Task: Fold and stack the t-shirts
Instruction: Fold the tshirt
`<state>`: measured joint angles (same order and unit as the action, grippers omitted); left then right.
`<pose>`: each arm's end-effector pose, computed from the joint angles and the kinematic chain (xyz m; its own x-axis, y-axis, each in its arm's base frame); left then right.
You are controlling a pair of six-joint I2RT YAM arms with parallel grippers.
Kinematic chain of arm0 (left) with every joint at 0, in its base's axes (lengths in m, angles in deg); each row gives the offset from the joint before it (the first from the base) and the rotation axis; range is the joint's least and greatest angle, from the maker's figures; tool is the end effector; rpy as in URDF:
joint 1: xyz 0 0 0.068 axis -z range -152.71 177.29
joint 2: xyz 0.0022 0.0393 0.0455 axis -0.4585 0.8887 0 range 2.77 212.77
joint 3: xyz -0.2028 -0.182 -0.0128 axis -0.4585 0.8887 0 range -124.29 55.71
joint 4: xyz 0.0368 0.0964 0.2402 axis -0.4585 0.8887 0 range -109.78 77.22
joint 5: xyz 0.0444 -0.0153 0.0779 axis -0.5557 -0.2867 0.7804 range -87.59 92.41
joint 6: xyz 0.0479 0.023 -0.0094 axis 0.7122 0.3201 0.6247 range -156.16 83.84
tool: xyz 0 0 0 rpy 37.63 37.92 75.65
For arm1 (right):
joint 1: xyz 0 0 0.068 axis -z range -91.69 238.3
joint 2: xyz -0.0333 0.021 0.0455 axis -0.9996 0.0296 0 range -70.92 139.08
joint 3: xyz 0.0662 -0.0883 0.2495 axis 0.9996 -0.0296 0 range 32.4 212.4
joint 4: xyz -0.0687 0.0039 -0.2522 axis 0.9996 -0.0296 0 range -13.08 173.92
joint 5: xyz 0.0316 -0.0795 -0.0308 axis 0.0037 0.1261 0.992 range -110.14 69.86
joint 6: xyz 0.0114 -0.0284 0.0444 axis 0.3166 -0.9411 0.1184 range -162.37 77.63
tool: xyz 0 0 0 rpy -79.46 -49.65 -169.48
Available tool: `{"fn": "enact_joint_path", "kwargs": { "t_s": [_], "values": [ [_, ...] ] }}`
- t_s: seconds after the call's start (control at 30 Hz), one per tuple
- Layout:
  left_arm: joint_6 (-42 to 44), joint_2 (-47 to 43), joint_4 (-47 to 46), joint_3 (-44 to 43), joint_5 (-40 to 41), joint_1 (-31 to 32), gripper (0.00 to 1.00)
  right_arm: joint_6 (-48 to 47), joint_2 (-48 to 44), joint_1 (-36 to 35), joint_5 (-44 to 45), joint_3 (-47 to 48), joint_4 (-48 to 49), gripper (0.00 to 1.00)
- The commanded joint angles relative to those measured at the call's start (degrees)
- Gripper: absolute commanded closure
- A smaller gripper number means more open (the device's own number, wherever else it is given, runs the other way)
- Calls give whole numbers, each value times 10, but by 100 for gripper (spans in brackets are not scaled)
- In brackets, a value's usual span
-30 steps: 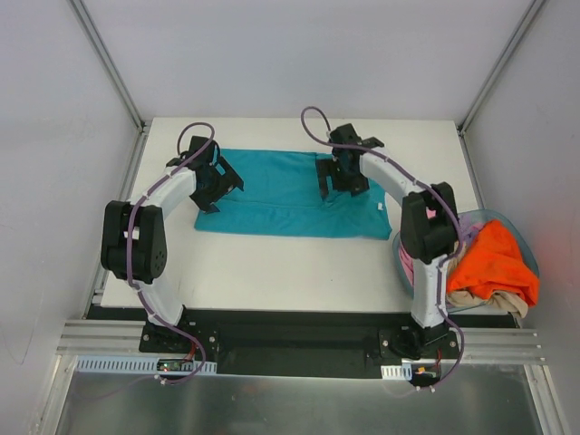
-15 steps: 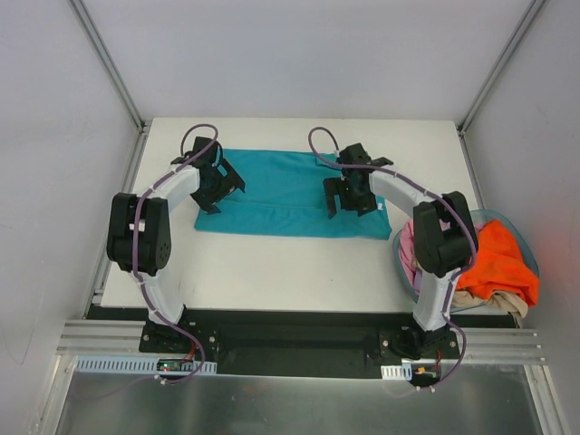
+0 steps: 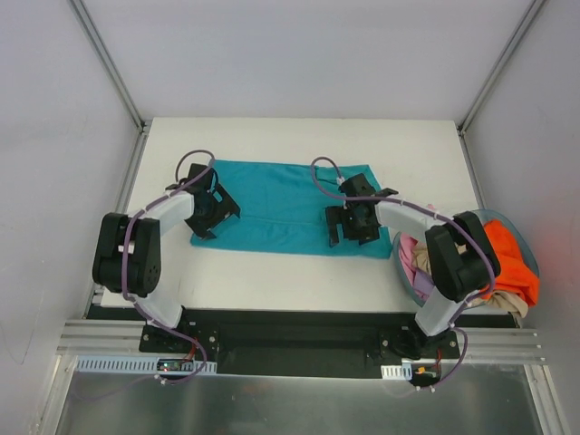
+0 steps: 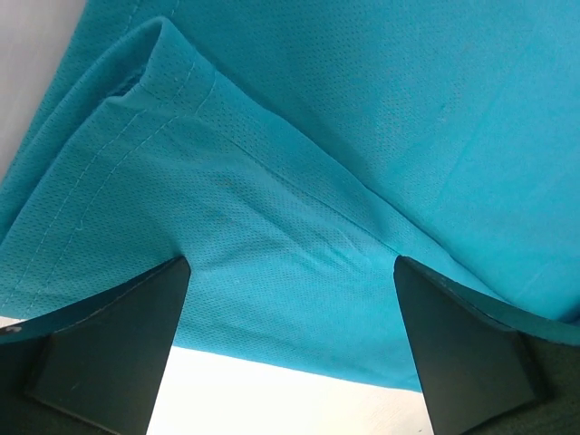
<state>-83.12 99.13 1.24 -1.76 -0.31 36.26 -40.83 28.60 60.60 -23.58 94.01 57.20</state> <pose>0.3281 -0.0535 0.1739 -0.7143 -0.6263 -0.3122 -0.5023 0.7695 -0.3944 0.3006 0.1603 0.1716 -0.8129 -0.3964 -0.4267 -0.4651 0.8828 0.0658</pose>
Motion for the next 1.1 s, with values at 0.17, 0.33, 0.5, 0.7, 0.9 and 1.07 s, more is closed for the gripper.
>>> {"fn": "enact_joint_path", "kwargs": {
  "t_s": [0.17,0.33,0.5,0.7,0.9,1.07],
  "values": [
    [-23,-154,37,190,4,3,1,57,-93,-90,-10,-99,-83,3],
    [-33,-252,99,192,24,2,1,55,-155,-101,57,-47,-153,3],
    [4,-257,126,95,91,2,1,24,-173,-86,73,52,-170,3],
    [51,-147,129,-58,133,-22,1,-23,-101,-7,-11,160,-124,3],
    [103,20,132,-214,105,-82,5,-73,36,33,-30,305,-161,3],
    [121,142,137,-331,96,-100,16,-89,121,55,-31,360,-184,3]
  ]
}}
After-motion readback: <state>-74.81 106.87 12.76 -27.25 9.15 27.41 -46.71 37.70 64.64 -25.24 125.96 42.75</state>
